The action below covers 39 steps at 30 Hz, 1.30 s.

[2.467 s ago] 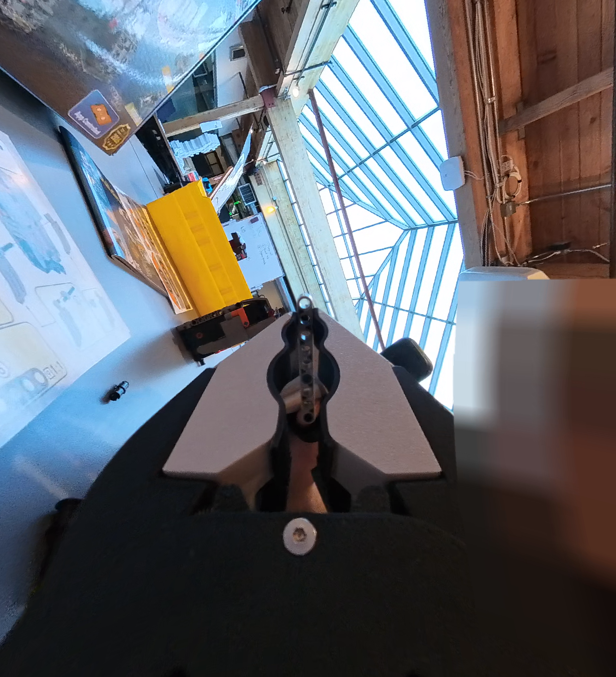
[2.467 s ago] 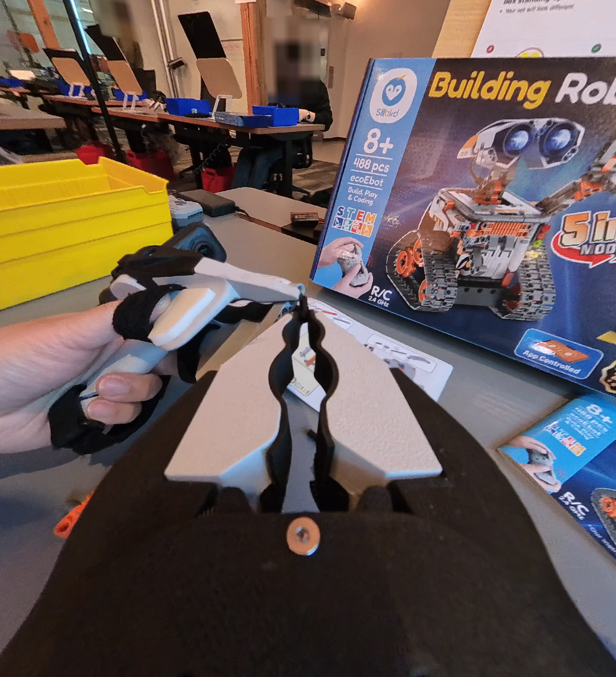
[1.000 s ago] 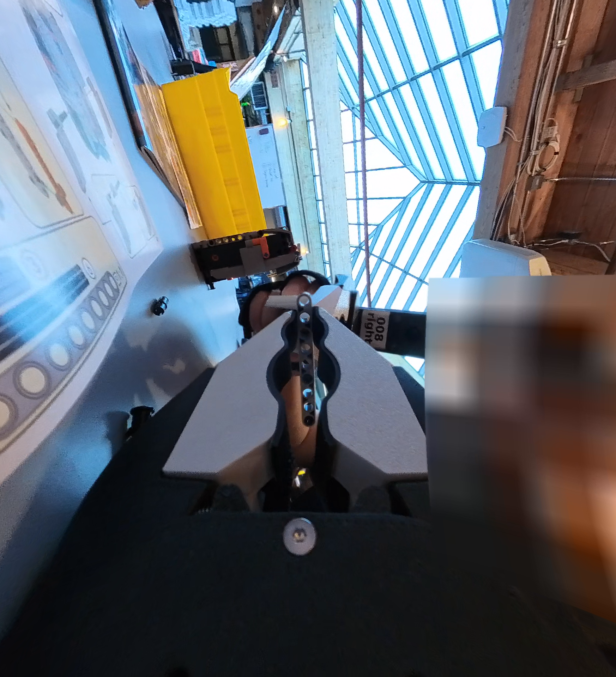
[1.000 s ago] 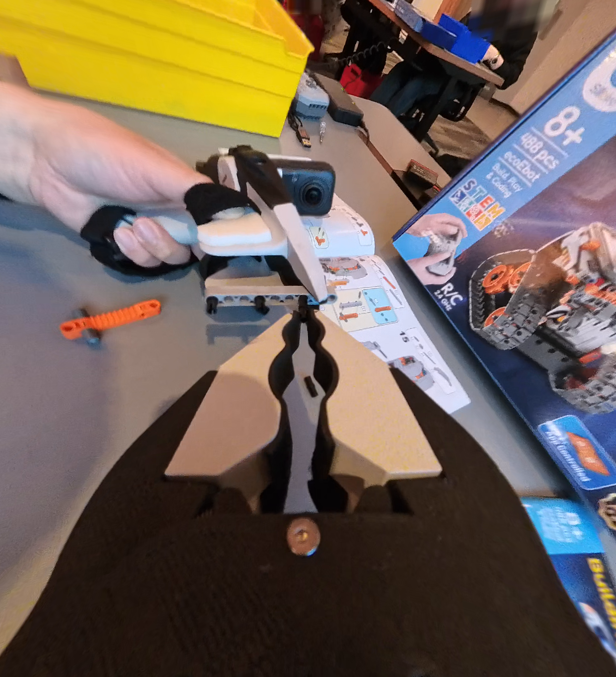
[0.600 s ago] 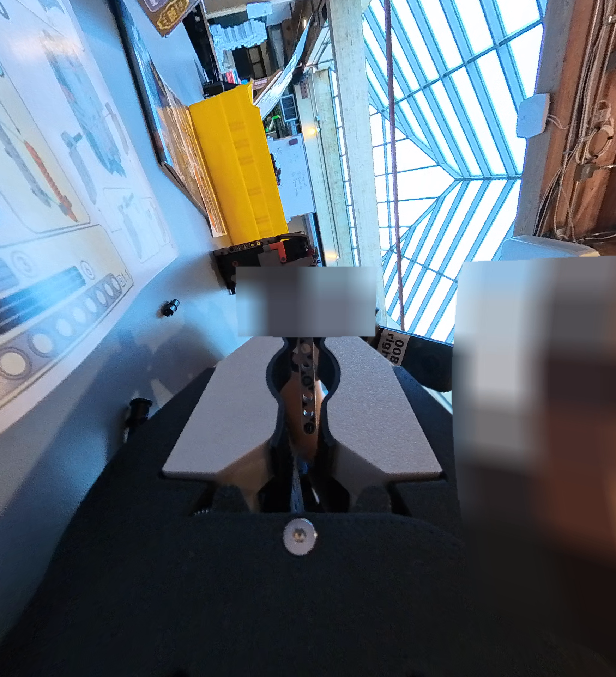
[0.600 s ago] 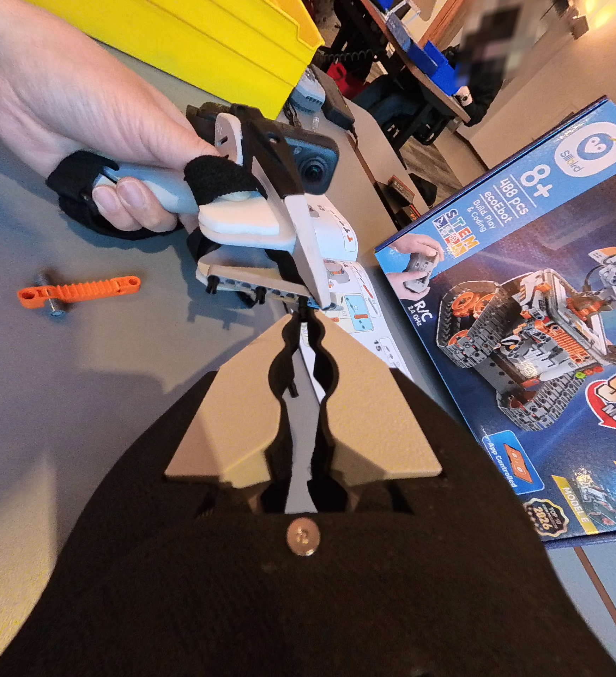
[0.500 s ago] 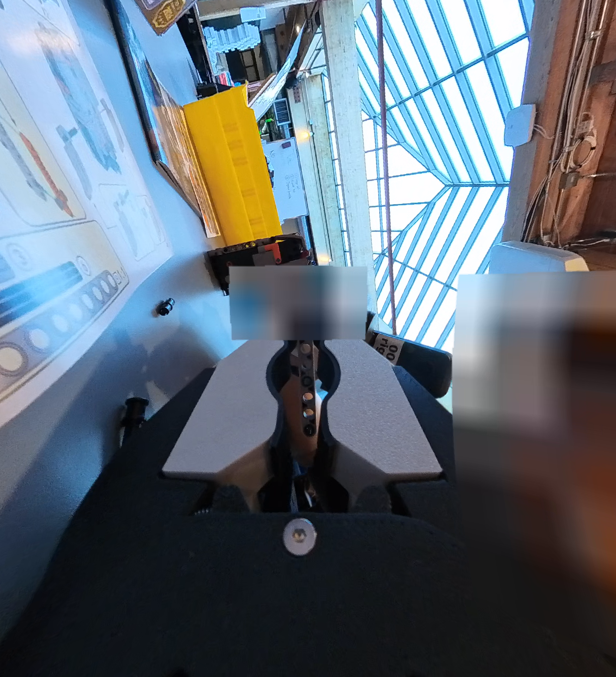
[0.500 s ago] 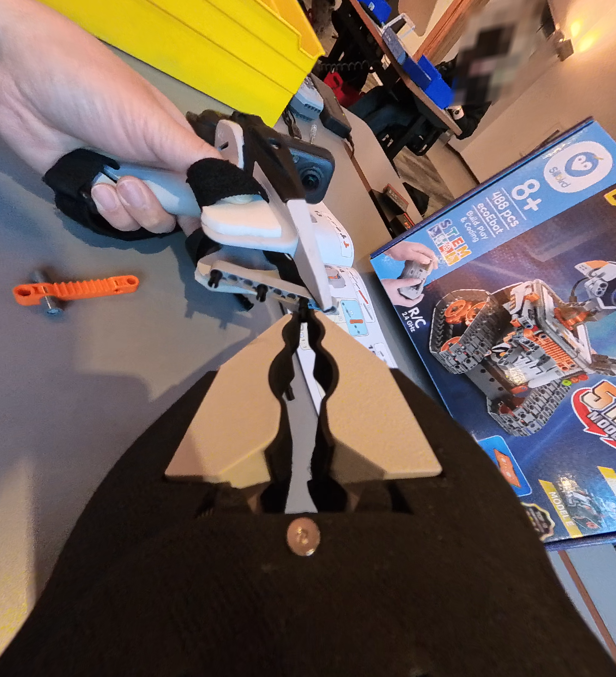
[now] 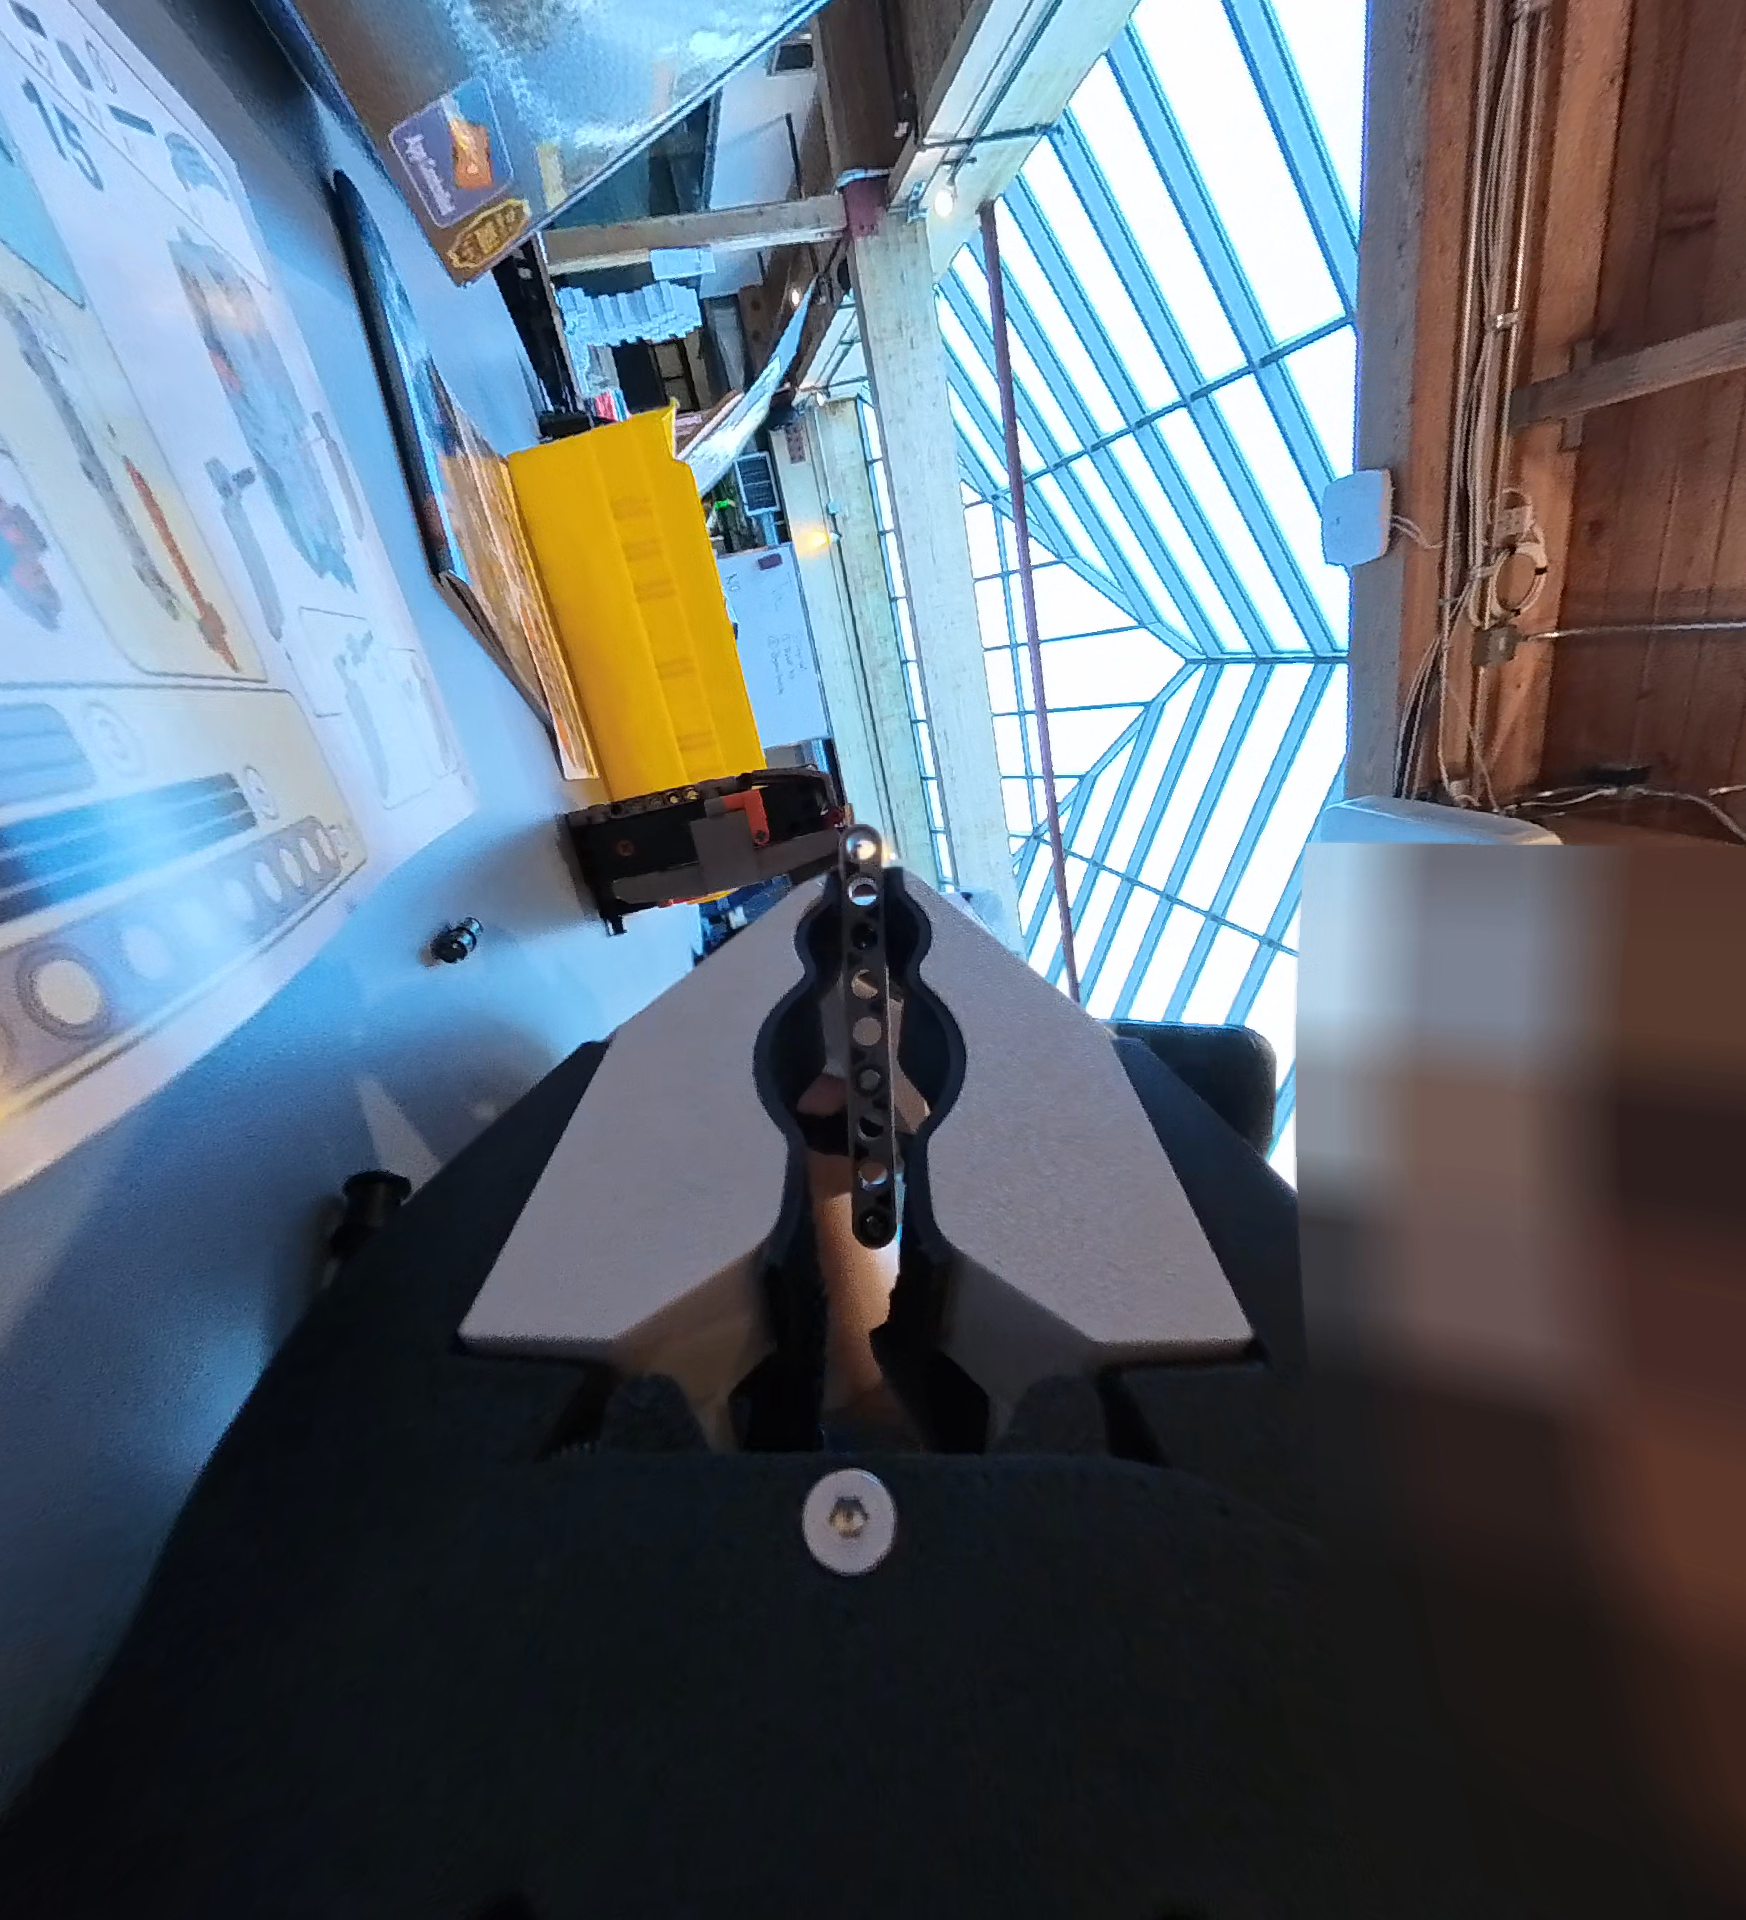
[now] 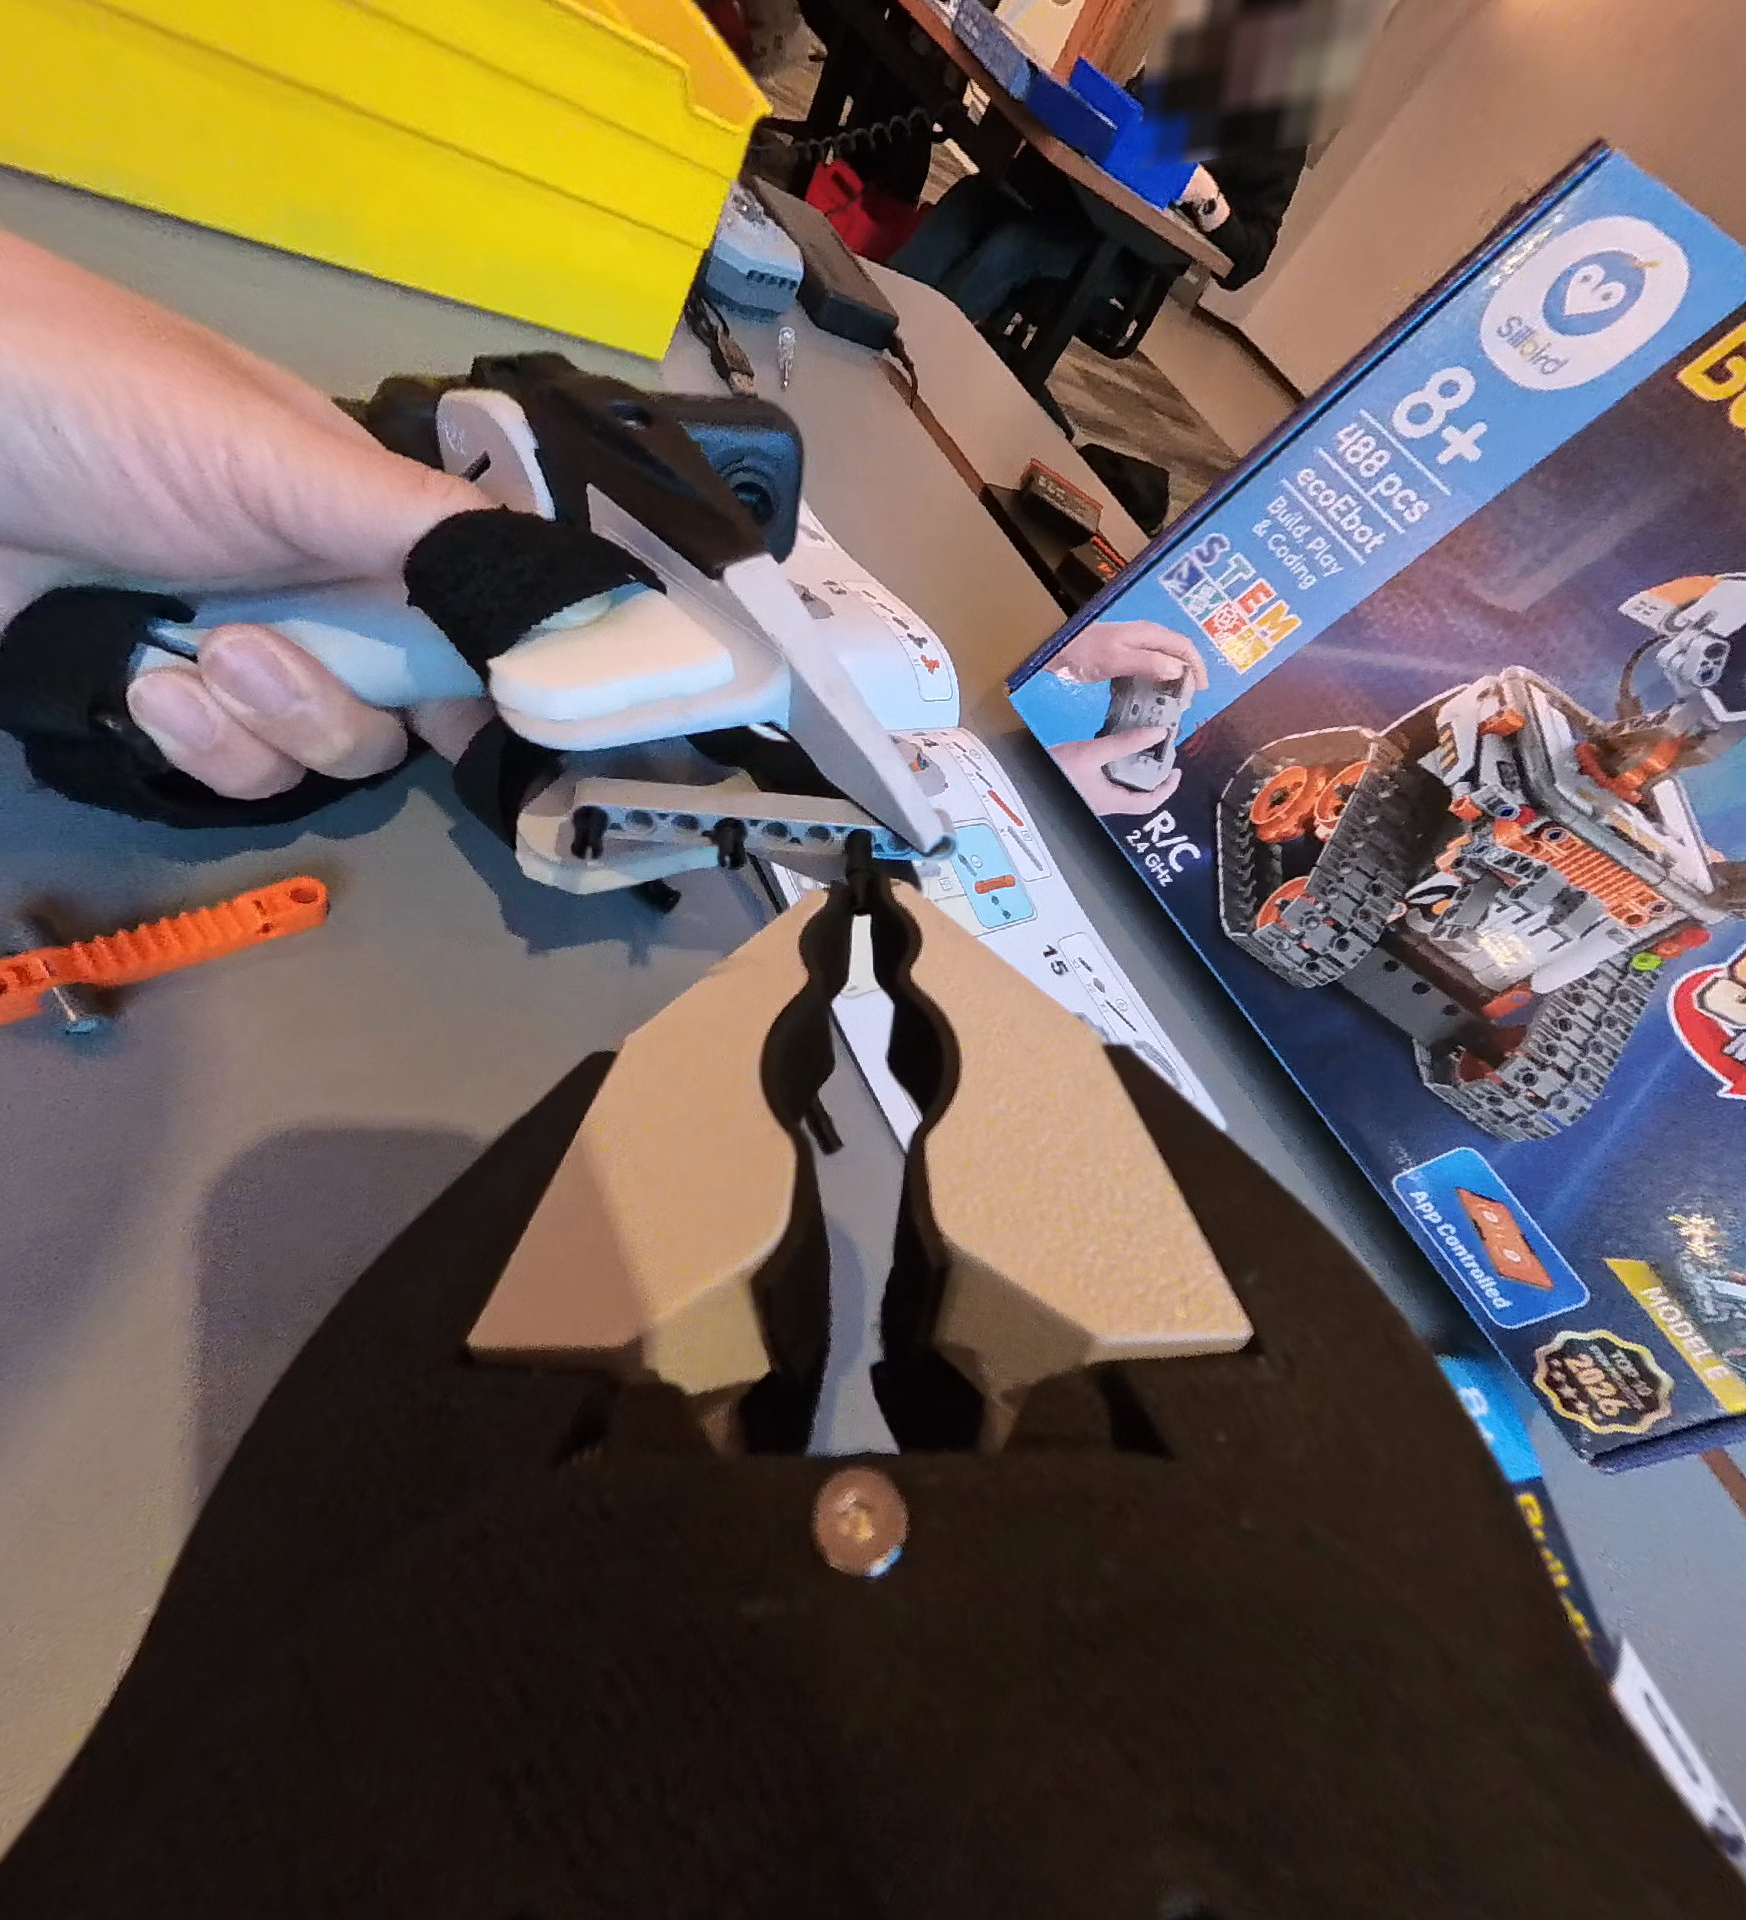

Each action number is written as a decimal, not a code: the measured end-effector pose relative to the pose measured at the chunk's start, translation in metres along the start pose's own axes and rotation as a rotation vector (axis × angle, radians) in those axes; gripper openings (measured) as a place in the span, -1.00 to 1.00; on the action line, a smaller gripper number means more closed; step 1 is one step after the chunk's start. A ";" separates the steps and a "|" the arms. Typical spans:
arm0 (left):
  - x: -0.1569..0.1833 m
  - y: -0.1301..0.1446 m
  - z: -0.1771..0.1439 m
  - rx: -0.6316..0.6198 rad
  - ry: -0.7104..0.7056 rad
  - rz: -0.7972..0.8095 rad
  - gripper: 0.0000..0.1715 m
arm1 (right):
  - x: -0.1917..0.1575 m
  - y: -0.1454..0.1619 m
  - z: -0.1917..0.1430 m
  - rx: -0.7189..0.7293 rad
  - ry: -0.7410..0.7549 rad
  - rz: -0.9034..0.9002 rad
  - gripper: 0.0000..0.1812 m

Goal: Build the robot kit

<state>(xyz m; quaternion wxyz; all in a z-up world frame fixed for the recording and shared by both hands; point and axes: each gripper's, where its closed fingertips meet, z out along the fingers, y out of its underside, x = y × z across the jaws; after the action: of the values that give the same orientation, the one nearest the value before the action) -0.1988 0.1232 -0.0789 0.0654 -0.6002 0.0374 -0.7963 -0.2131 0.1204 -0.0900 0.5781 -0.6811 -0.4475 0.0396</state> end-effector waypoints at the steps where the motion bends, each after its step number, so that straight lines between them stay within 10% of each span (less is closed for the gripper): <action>1: -0.001 0.000 0.000 0.005 -0.010 0.013 -0.94 | 0.000 0.001 0.001 -0.012 0.010 -0.018 -0.99; 19: -0.011 -0.007 -0.003 0.057 -0.210 0.194 -0.95 | 0.004 0.006 0.006 -0.228 0.220 -0.322 -0.99; 39: -0.006 -0.011 -0.007 0.136 -0.111 0.061 -0.95 | 0.002 -0.003 0.008 -0.193 0.324 -0.518 -0.99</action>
<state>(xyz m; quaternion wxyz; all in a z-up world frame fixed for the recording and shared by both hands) -0.2040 0.1350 -0.0850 0.1321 -0.6363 -0.0021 -0.7601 -0.2180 0.1282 -0.0894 0.5653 -0.5937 -0.5100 -0.2605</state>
